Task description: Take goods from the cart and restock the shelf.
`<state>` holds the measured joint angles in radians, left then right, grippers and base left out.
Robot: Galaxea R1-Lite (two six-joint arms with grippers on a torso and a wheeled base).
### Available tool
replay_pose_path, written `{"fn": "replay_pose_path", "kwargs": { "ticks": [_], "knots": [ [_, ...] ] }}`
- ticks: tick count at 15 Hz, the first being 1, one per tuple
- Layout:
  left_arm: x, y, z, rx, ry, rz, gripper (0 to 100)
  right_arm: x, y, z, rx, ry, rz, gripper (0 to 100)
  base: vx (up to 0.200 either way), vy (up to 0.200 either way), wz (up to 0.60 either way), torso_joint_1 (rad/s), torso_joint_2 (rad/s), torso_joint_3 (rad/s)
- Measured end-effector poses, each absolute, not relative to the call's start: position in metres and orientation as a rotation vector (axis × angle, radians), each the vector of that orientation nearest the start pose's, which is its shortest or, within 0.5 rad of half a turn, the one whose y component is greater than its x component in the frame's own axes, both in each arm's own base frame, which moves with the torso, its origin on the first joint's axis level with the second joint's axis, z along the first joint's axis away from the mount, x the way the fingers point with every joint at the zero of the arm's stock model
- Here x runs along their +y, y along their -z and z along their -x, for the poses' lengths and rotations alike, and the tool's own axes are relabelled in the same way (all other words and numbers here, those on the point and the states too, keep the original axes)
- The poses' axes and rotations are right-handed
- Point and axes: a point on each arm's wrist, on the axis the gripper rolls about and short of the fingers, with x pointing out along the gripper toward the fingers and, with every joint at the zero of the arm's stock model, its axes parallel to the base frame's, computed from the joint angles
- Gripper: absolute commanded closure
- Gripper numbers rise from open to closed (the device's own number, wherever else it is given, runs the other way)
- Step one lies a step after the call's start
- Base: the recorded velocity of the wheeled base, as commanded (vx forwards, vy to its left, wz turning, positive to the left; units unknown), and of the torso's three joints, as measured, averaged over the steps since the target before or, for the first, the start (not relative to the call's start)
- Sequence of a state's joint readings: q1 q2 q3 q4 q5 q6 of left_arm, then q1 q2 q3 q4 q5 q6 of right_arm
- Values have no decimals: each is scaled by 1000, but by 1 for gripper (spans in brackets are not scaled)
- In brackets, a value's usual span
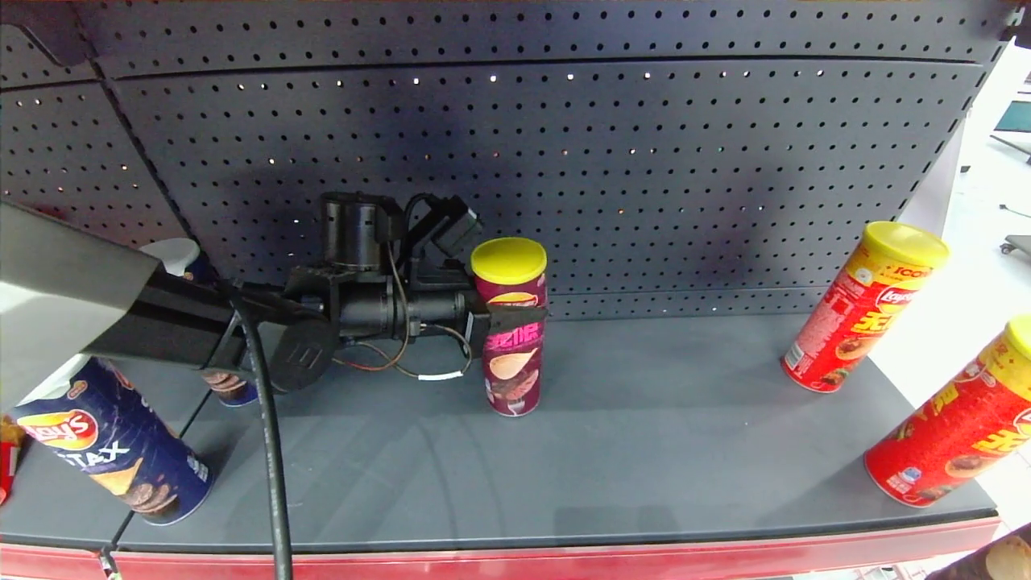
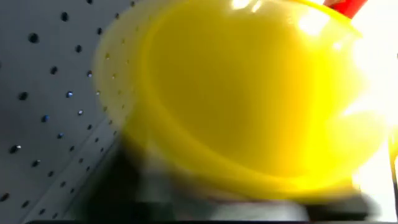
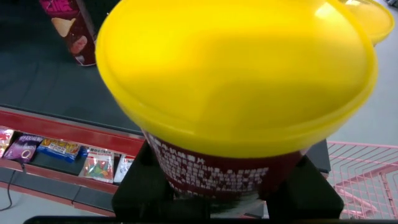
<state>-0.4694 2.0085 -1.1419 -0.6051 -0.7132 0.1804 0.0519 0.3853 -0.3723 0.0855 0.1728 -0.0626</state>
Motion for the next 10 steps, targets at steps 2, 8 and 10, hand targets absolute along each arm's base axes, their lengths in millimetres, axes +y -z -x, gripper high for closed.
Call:
{"fn": "replay_pose_path", "kwargs": {
  "ticks": [2,8,10],
  "knots": [
    [-190,-161,-338,176,1205,-123,100,4,-176,1,94,-227,47,100,0,0,0,0,0,0],
    [-185,-162,-284,238,1260,-118,100,4,-176,0,99,-231,44,100,0,0,0,0,0,0],
    [-183,-162,-268,216,1279,-123,100,4,-176,-1,103,-232,45,100,0,0,0,0,0,0]
  ]
}}
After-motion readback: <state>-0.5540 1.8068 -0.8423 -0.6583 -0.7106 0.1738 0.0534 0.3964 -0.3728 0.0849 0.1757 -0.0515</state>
